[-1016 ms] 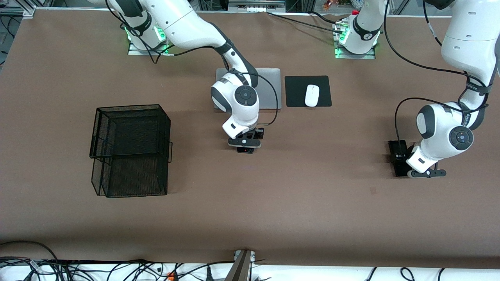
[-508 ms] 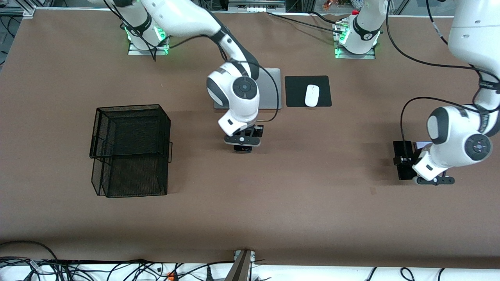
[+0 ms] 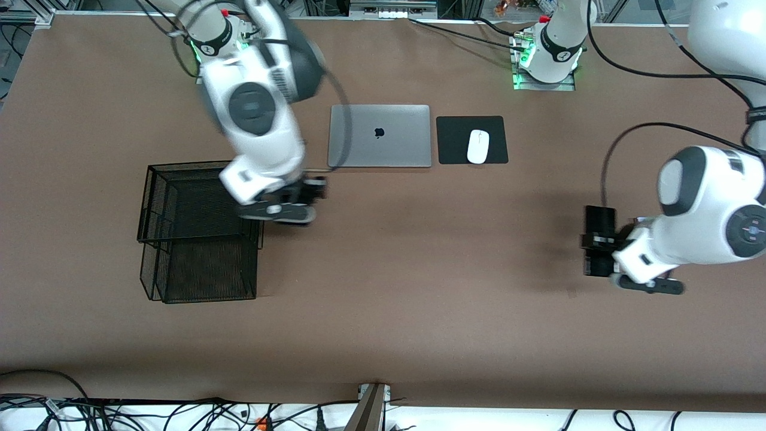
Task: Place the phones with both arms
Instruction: 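Carry the flip phone into the basket while the left gripper carries the tall phone, then release the flip phone in the basket while the left gripper sets down the tall phone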
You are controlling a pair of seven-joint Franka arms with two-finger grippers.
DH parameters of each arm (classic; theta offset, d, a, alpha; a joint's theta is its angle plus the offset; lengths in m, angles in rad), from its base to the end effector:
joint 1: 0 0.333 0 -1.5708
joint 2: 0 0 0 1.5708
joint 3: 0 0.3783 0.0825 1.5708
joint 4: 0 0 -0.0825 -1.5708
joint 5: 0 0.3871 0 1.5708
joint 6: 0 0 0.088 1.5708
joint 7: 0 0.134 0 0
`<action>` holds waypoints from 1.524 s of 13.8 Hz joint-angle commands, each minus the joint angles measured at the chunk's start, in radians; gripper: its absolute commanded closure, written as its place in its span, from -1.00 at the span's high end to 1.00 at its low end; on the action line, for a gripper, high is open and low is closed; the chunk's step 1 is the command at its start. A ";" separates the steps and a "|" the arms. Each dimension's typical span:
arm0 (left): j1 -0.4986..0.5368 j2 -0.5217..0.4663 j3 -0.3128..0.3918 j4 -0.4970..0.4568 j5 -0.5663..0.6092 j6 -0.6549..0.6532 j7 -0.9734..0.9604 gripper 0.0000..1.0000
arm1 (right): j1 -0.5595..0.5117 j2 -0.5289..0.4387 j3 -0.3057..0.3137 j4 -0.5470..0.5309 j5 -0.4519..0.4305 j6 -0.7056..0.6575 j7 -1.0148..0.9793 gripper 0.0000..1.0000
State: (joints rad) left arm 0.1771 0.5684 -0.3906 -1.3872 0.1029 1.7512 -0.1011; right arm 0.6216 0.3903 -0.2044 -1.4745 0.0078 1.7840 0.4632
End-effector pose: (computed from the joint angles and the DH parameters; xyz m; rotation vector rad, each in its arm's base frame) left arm 0.7153 -0.0843 0.4110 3.0415 -0.1526 -0.2719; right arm 0.6217 0.3005 0.4821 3.0460 -0.0545 -0.0548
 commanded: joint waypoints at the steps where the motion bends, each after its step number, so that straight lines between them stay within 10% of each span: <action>1: -0.086 0.034 -0.074 0.027 -0.003 -0.016 -0.121 -0.68 | 0.001 -0.184 -0.137 -0.273 0.021 0.081 -0.215 -0.69; 6: -0.391 0.181 -0.068 0.054 -0.058 0.322 -0.443 -0.65 | -0.002 -0.272 -0.381 -0.599 0.029 0.380 -0.556 -0.68; 11: -0.603 0.346 -0.038 0.053 -0.048 0.677 -0.566 -0.62 | -0.037 -0.180 -0.389 -0.652 0.150 0.491 -0.661 -0.64; 15: -0.757 0.381 0.102 0.051 -0.048 0.738 -0.666 -0.62 | -0.040 -0.153 -0.389 -0.636 0.167 0.480 -0.661 0.99; 16: -0.777 0.393 0.122 0.053 -0.049 0.754 -0.670 -0.56 | -0.042 -0.153 -0.389 -0.635 0.167 0.479 -0.658 1.00; 17: -0.777 0.395 0.125 0.053 -0.049 0.763 -0.670 -0.04 | -0.046 -0.153 -0.389 -0.624 0.167 0.477 -0.655 1.00; 18: -0.772 0.390 0.125 0.051 -0.046 0.765 -0.669 0.99 | -0.051 -0.154 -0.389 -0.603 0.167 0.463 -0.647 1.00; 21: -0.736 0.335 0.124 0.044 -0.057 0.745 -0.674 1.00 | -0.054 -0.160 -0.405 -0.457 0.164 0.277 -0.626 1.00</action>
State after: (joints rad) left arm -0.5797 0.9496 -0.2768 -1.3452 0.0568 2.5240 -0.7660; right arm 0.5804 0.2398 -0.6029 -2.0333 0.1541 2.1844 -0.1679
